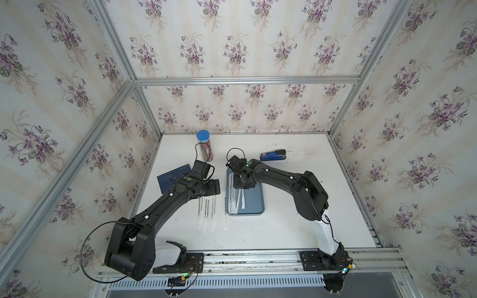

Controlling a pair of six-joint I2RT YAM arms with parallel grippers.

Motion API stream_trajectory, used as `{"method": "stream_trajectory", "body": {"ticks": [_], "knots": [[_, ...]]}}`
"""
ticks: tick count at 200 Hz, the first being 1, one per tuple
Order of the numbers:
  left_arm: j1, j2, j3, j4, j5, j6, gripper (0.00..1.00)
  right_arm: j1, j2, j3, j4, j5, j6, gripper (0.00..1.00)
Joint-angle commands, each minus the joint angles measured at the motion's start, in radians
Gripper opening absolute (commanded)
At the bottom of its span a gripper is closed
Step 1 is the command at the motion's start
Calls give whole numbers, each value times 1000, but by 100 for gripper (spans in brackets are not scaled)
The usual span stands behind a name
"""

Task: Put the straws into the storage box
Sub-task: Place the straw in the storage box.

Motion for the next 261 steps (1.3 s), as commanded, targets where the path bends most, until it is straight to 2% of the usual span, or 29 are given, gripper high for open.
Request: {"method": "stream_trajectory", "body": {"ticks": [1,51,182,261], "knots": [[-1,-10,-9,16,-7,10,91,2,19,-12,-14,-5,30,11],[0,-15,-18,21,-13,21,91,4,28,-34,3,-17,38,11],[0,-25,-29,25,-17,16,91,21,65,52,-43,-7,10,11],[2,-55,-19,-11,-41,18,90,19,36,57,-39,-12,16,18]]}}
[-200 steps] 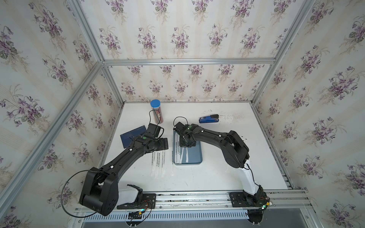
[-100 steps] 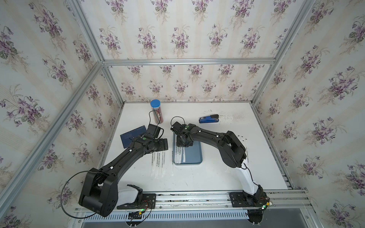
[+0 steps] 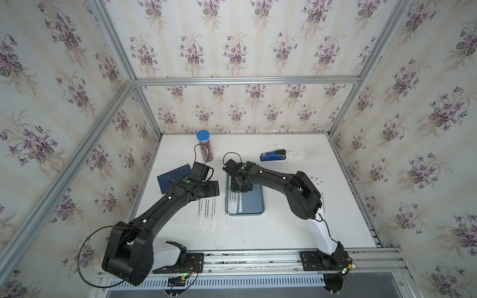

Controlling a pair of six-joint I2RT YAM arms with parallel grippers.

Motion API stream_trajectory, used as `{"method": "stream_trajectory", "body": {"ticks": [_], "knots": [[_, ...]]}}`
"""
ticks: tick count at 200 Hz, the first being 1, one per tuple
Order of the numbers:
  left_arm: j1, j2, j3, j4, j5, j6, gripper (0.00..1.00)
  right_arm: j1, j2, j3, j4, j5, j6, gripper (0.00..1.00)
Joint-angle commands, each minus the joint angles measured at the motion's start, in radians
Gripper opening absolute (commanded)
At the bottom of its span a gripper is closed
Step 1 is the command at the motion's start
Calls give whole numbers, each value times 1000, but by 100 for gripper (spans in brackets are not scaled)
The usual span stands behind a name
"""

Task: Put the straws into the storage box
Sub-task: Place the straw in the storage box, then pick up the straw from the center of the board.

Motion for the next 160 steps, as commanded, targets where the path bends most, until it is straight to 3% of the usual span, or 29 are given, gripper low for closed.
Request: {"method": "stream_trajectory", "body": {"ticks": [1,58,89,116,160], "knots": [[2,-14,11,-21,-28,10,89,-2,-23,7,-16,13,0,18],[23,-55,17,-236,-115,26,78,-2,-138,1,-42,26,-22,28],[71,-38,-40,-292,-170,-22,61,-4,-217,-54,3,44,-29,28],[142,27,-55,-235,-124,-17,56,-4,-224,-65,13,45,-34,28],[145,154,-19,-188,-69,35,43,-4,-240,-103,23,68,-50,27]]}}
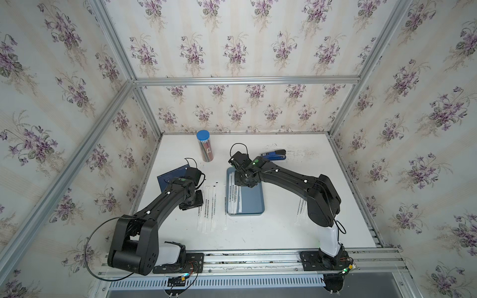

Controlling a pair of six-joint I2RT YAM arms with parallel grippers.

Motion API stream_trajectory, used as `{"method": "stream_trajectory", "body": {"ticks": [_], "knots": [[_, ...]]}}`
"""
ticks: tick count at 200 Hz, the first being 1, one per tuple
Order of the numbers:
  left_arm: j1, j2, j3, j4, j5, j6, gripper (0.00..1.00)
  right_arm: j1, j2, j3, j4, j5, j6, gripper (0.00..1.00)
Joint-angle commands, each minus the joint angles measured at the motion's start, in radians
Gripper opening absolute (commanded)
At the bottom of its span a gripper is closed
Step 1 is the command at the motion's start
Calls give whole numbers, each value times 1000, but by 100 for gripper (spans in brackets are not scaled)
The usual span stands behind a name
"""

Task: Put the straws into the storage box
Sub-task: Pick up the straw from the center of the board.

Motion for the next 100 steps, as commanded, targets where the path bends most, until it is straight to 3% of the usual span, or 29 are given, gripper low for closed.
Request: {"method": "stream_trajectory", "body": {"ticks": [1,19,100], "knots": [[3,61,12,20,27,34,43,0,-13,-13,15,35,-16,27],[4,94,12,16,9,38,39,-1,-16,-20,19,39,-18,27],[8,159,28,33,7,57,39,-3,-17,-36,31,39,-18,27]]}}
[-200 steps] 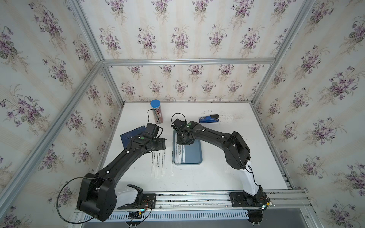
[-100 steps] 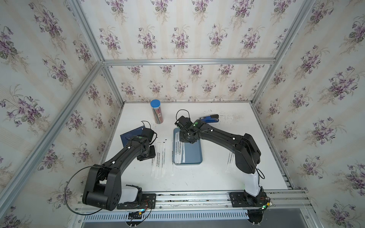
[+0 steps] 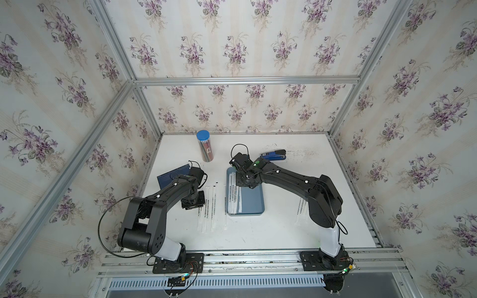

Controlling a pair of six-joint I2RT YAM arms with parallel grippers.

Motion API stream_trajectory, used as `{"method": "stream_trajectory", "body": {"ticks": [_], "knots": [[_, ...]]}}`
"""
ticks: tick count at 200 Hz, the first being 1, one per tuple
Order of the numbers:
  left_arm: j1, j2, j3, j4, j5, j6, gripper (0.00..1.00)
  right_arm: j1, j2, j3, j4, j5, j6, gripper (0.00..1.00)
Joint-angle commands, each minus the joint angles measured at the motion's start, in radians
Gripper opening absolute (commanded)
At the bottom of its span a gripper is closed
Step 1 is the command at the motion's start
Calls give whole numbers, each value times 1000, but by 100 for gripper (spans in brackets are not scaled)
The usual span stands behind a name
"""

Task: Put the straws into the storage box
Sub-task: Pick up the straw from the center of the board.

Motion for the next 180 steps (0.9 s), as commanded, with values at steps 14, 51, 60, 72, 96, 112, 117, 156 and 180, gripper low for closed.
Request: {"method": "stream_trajectory", "body": {"ticks": [14,51,60,72,96,112,117,156,180], "knots": [[1,21,8,10,11,24,39,-1,-3,-3,8,23,-1,27],[2,50,20,16,39,39,38,-1,-5,-7,14,22,1,27],[2,56,25,13,43,41,37,-1,-5,-8,13,23,1,27],[1,57,25,12,42,41,37,-1,-4,-10,14,22,1,27],[1,40,16,19,40,39,37,-1,-8,-16,15,25,2,27],[3,48,18,15,39,38,34,-1,-10,-17,17,26,1,27],[3,53,20,14,39,38,32,-1,-11,-18,17,26,1,27],[8,94,41,-1,48,41,26,-1,-22,-16,19,34,3,27],[8,82,39,-4,51,42,20,-1,-26,-19,18,38,3,27]]}}
